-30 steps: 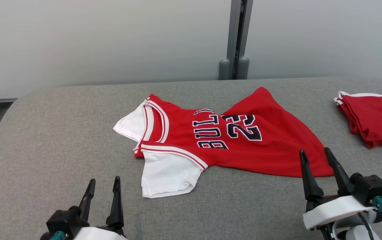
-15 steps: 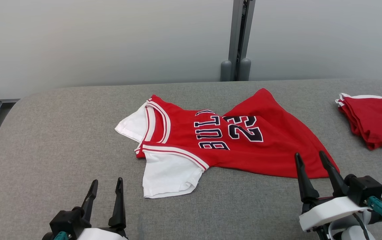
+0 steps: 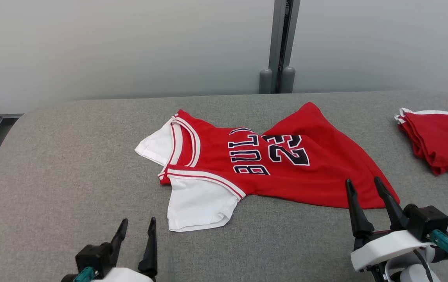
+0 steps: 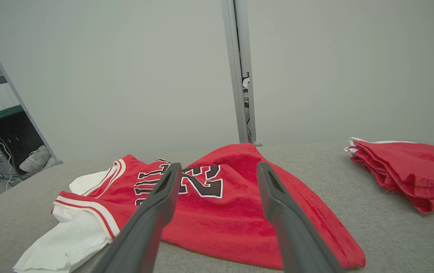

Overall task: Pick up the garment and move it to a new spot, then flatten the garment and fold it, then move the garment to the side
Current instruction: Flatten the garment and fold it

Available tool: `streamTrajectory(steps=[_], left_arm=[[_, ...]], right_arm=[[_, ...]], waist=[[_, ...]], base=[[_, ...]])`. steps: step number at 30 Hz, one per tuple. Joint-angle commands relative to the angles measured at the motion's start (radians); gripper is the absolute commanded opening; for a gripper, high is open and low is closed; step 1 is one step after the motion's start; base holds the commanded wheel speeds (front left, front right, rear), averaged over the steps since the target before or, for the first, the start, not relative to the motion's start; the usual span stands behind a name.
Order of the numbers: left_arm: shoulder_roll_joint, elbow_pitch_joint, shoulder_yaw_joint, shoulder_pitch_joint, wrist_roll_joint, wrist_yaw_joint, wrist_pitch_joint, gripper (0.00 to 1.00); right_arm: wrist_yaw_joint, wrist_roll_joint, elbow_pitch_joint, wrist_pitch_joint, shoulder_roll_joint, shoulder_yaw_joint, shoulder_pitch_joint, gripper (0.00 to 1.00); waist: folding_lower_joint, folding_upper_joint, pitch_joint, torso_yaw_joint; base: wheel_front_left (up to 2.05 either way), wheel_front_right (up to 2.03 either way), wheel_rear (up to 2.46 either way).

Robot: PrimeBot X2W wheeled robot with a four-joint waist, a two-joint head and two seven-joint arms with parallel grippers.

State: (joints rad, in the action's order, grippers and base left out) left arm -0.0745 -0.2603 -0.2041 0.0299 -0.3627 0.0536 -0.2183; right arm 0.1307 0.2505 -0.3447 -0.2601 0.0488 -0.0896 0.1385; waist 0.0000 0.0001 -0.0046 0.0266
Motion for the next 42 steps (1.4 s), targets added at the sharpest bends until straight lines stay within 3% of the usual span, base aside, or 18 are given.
streamTrajectory(steps=[1, 7, 13, 22, 34, 35, 39, 42], left_arm=[[-0.002, -0.02, -0.02, -0.029, 0.006, -0.009, 0.042, 1.0], [0.007, -0.097, -0.067, -0.093, -0.031, -0.017, 0.189, 1.0], [0.012, -0.202, -0.073, -0.17, -0.05, 0.025, 0.283, 1.0], [0.02, -0.308, -0.05, -0.235, -0.141, 0.06, 0.29, 1.0], [0.022, -0.425, -0.087, -0.299, -0.213, 0.069, 0.254, 1.0], [0.022, -0.433, -0.096, -0.3, -0.218, 0.067, 0.26, 0.67], [0.025, -0.445, -0.134, -0.299, -0.234, 0.051, 0.262, 0.0], [0.023, -0.432, -0.137, -0.296, -0.247, 0.044, 0.232, 0.0]], right_arm=[[0.0, 0.003, 0.0, -0.008, 0.004, 0.0, 0.009, 1.0], [0.0, 0.004, -0.003, -0.007, 0.004, -0.004, 0.016, 1.0], [0.0, 0.006, -0.003, -0.008, 0.005, -0.006, 0.029, 1.0], [0.0, 0.006, 0.003, -0.008, 0.004, -0.003, 0.041, 1.0], [0.0, 0.014, 0.004, -0.008, 0.004, -0.008, 0.053, 1.0], [0.0, 0.013, 0.004, -0.008, 0.004, -0.007, 0.051, 1.0], [0.0, 0.009, 0.002, -0.008, 0.004, 0.003, 0.044, 1.0], [0.0, -0.003, -0.011, -0.007, 0.004, 0.027, 0.034, 1.0]], waist=[[0.0, -0.0001, 0.003, -0.001], [0.0, -0.0001, 0.021, -0.014], [0.0, -0.0001, 0.041, -0.041], [0.0, -0.0001, 0.073, -0.077], [0.0, -0.0001, 0.103, -0.114], [0.0, -0.0001, 0.103, -0.115], [0.0, -0.0001, 0.099, -0.118], [0.0, -0.0001, 0.094, -0.113]], base=[[0.0, 0.0, 0.0], [0.0, 0.0, 0.0], [0.0, 0.0, 0.0], [0.0, 0.0, 0.0], [0.0, 0.0, 0.0], [0.0, 0.0, 0.0], [0.0, 0.0, 0.0], [0.0, 0.0, 0.0]])
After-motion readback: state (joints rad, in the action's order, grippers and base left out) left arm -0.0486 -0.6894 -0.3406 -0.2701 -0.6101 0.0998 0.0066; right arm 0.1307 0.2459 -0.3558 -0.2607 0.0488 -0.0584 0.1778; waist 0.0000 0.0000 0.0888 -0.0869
